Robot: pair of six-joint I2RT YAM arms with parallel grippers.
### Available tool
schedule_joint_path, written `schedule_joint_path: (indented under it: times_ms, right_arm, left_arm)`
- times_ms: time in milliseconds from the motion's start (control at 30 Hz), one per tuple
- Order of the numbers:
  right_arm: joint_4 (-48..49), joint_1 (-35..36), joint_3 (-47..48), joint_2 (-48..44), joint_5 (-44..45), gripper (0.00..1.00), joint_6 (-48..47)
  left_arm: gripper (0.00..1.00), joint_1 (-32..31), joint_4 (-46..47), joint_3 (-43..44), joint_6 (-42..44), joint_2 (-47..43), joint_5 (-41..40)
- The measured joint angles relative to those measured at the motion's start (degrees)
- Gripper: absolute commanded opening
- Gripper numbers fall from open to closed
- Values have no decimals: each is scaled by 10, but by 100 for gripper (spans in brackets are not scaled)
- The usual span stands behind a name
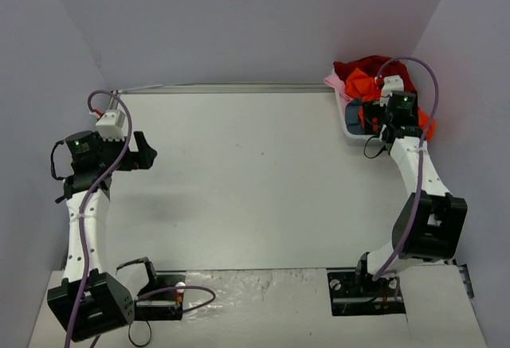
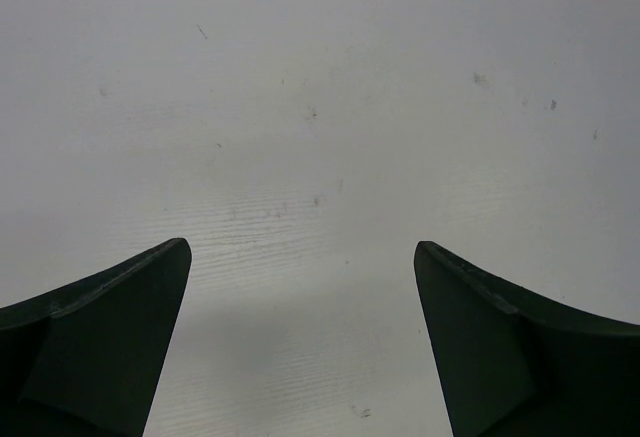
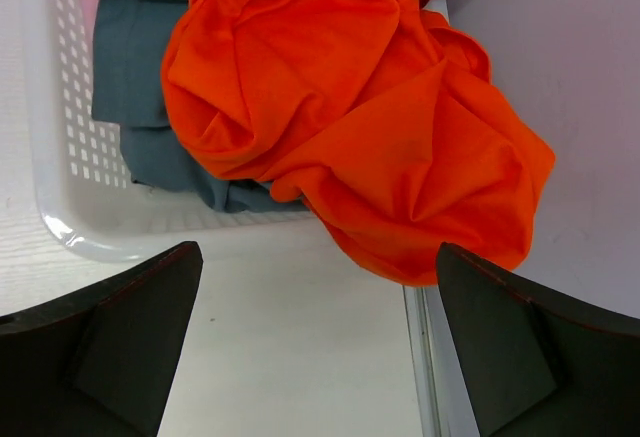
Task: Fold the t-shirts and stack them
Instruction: Grab crumpled tshirt from bin with the right arm
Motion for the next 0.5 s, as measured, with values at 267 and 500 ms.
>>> schedule_joint_path:
  times_ms: [267,500]
  right_arm:
    - [15,-4,70,87,2,100,2]
    - [26,-6,121,147,10,98,7]
  left_arm:
    - [94,-8,0,0,0,-20,-10]
    - [94,-24,0,0,16,-9,-14]
